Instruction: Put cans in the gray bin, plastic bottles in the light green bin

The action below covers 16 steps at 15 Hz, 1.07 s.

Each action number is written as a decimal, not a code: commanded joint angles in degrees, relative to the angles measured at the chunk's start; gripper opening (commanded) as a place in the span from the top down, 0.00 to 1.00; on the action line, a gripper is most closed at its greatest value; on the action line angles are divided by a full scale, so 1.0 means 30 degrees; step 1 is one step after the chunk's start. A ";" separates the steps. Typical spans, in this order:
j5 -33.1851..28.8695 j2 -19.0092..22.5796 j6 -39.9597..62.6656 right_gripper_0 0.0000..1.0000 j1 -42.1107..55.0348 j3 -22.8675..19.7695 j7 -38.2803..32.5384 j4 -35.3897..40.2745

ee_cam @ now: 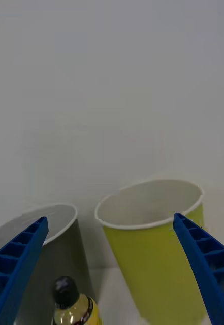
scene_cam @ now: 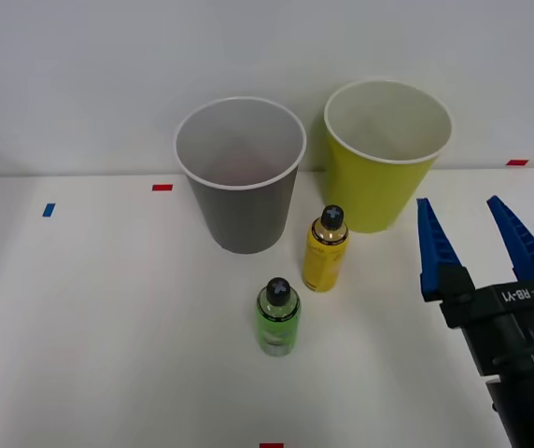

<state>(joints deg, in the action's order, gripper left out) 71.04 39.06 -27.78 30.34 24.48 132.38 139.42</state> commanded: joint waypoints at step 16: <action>-0.4519 -0.2502 -0.0292 0.16 0.3247 -0.0896 0.4508 -0.5369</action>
<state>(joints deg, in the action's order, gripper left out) 59.02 31.54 -30.28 39.71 23.12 146.11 123.33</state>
